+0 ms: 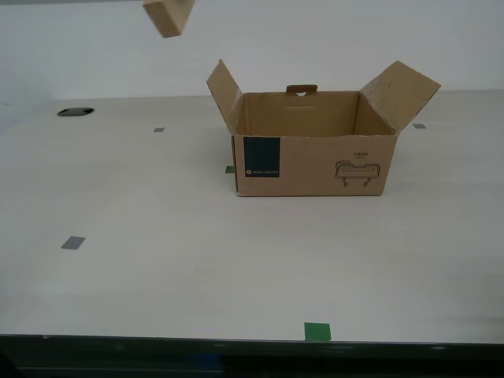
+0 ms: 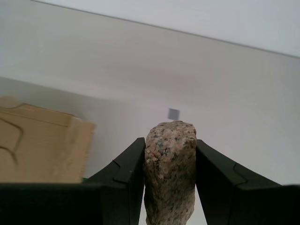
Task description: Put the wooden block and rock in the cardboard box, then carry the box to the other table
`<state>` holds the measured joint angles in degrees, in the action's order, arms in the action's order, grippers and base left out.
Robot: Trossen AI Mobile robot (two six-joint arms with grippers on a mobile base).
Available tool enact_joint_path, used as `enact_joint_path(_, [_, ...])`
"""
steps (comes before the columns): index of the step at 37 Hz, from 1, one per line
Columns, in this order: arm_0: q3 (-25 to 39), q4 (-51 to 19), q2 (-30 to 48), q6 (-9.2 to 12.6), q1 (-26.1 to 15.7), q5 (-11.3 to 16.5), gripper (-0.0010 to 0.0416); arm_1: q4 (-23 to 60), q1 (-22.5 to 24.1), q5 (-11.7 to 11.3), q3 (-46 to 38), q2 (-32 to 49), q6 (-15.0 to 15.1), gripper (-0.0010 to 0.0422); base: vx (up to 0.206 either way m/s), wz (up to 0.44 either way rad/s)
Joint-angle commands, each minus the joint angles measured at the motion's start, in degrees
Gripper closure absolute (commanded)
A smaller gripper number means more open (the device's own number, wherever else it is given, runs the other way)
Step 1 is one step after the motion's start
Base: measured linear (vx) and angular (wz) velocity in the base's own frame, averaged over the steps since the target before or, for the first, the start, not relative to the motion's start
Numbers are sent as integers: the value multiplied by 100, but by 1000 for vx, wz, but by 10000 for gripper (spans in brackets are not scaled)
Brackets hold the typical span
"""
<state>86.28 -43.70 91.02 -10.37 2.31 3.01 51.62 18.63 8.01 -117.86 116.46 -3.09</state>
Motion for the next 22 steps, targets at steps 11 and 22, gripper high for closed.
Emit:
enact_joint_path(11, [4,-7,-389,153,-398,1421,406,-433,634,1246,-11,-24,535,413,0,0])
enact_joint_path(22, [-15,31,-391,238,-649,2000,407,-466,1091,1567,-11,-24,1342,413,0,0])
